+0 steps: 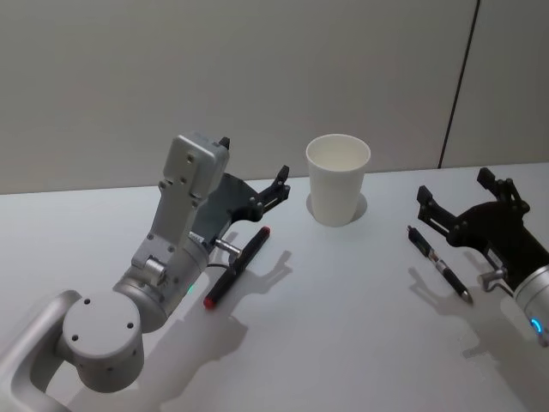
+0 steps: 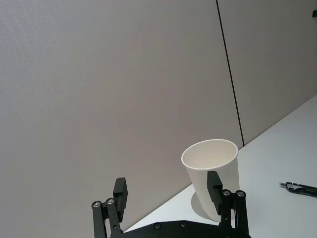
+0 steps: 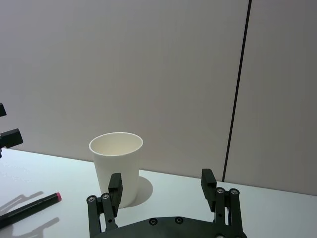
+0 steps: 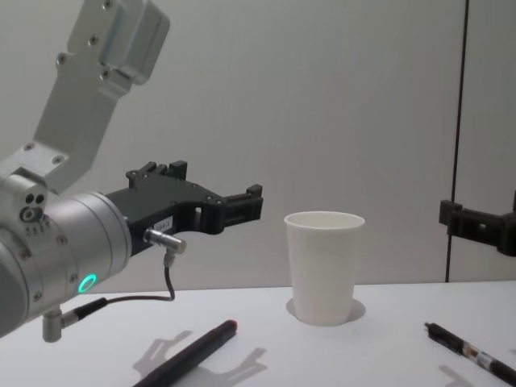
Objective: Place the pen into the pen holder.
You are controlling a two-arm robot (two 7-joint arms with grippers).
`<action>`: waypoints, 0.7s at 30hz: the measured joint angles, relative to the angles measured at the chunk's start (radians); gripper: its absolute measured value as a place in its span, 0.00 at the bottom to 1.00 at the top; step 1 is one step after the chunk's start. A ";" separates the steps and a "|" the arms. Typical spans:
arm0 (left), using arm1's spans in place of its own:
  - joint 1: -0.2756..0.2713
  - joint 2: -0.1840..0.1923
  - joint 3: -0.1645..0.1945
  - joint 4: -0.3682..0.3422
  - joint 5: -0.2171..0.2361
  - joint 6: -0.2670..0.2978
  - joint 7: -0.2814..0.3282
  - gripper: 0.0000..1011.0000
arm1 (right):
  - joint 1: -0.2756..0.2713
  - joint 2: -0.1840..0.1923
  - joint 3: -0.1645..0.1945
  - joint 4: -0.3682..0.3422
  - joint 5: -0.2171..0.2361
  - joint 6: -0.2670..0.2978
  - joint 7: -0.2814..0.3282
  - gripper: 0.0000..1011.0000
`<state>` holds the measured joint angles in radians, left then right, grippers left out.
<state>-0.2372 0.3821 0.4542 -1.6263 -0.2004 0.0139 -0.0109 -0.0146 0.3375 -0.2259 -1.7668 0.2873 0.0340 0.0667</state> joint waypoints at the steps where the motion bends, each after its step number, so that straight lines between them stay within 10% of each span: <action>1: 0.000 0.000 0.000 0.000 0.000 0.000 0.000 0.99 | 0.000 0.000 0.000 0.000 0.000 0.000 0.000 0.99; 21: 0.000 0.000 0.000 0.000 0.000 0.000 0.000 0.99 | 0.000 0.000 0.000 0.000 0.000 0.000 0.000 0.99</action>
<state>-0.2372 0.3821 0.4542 -1.6262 -0.2004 0.0138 -0.0109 -0.0147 0.3375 -0.2259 -1.7668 0.2874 0.0340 0.0668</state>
